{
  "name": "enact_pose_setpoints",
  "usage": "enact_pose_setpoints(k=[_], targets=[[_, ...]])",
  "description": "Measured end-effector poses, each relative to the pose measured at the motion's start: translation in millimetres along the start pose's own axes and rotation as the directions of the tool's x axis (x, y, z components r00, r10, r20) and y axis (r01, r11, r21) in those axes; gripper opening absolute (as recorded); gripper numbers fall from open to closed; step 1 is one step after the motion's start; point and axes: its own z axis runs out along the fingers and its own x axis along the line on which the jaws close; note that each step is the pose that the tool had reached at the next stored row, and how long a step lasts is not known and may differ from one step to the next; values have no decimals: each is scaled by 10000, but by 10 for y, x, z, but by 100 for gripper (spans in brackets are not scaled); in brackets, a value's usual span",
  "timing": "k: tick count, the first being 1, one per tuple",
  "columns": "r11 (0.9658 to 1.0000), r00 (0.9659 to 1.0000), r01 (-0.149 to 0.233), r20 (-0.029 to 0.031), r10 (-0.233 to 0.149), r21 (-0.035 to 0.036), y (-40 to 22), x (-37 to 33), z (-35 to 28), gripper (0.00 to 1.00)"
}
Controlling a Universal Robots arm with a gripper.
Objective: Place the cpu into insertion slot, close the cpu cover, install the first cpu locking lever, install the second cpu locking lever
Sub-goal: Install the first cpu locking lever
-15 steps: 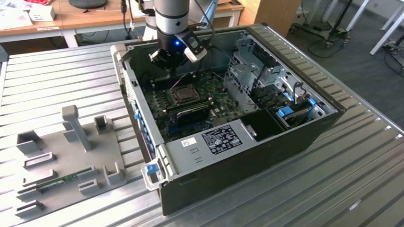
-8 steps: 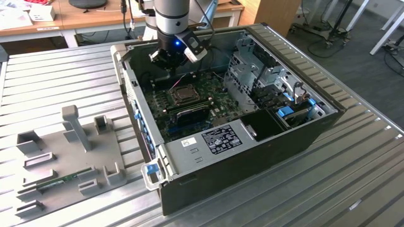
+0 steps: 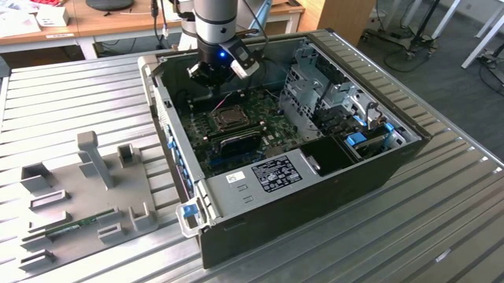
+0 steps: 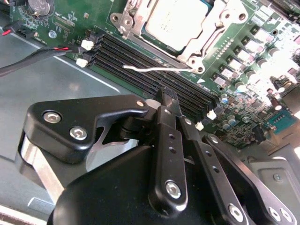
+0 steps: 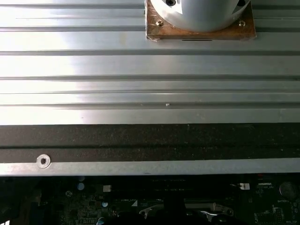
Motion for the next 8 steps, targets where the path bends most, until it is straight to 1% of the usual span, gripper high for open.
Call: enact_pose_setpoints(k=[6, 8], targets=[[10000, 10000, 1, -10, -1, 1, -1, -6, 10, 10], [10000, 10000, -3, -36, 3, 42, -3, -8, 21, 10]])
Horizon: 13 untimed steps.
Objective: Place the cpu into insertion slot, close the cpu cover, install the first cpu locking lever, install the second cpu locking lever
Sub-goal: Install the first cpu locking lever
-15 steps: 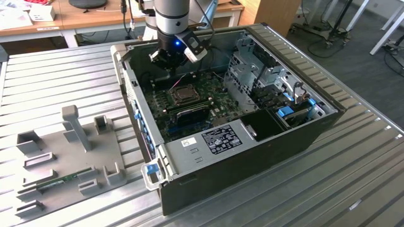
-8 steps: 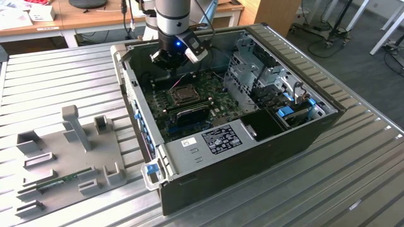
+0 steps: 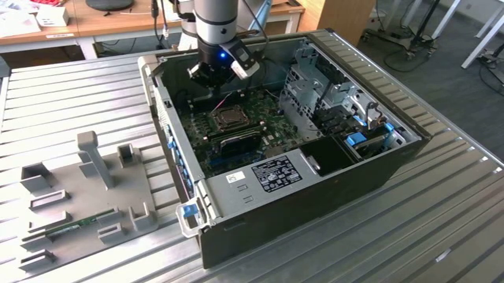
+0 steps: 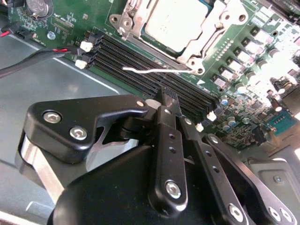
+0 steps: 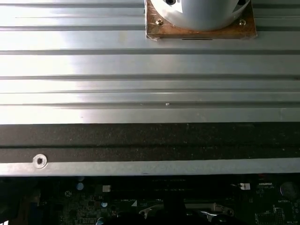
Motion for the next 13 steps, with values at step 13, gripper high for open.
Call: enact_pose_setpoints(k=[13], targets=[[10000, 10000, -5, -40, 5, 18, -9, -50, 57, 10]])
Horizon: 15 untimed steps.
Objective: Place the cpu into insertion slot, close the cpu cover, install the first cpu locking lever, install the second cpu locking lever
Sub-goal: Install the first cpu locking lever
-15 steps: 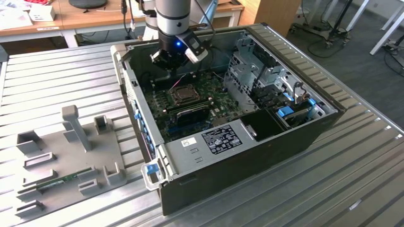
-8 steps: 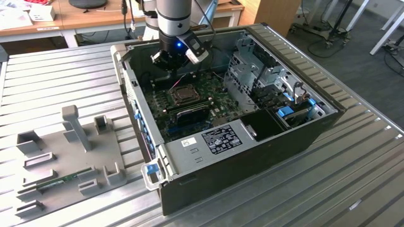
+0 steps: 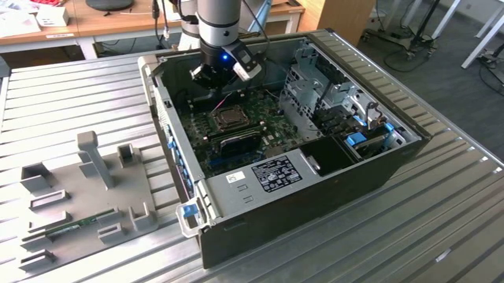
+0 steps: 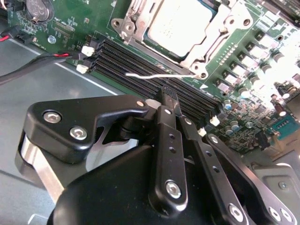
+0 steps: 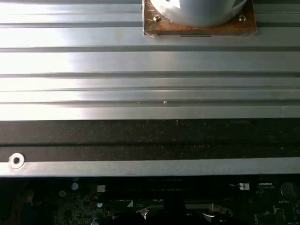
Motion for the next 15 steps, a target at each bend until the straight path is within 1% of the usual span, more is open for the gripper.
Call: enact_pose_setpoints(k=[8, 15], targets=[[10000, 10000, 0, 1, 0, 0, -9, -14, 51, 10], [10000, 10000, 1, 0, -1, 0, -10, -21, 56, 10]])
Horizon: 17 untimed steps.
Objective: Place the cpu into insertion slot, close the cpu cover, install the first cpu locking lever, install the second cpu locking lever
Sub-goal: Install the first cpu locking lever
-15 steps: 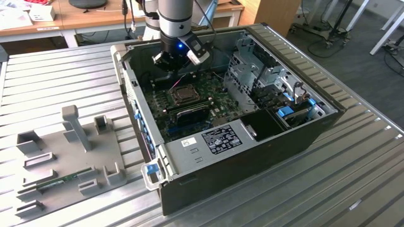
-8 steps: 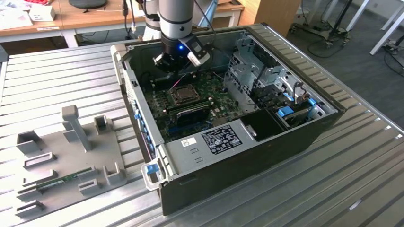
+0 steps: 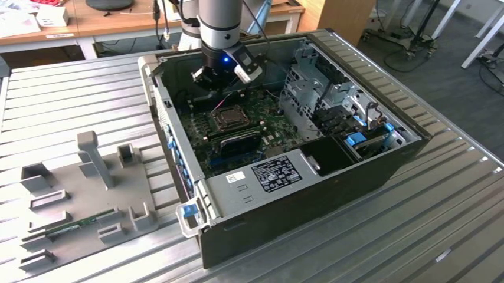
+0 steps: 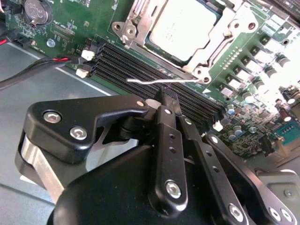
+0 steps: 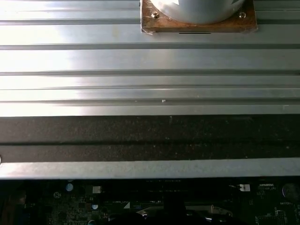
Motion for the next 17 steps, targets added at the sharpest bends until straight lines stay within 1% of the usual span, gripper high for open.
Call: enact_pose_setpoints(k=[17], targets=[[10000, 10000, -2, -4, 2, 0, -13, -21, 1, 10]])
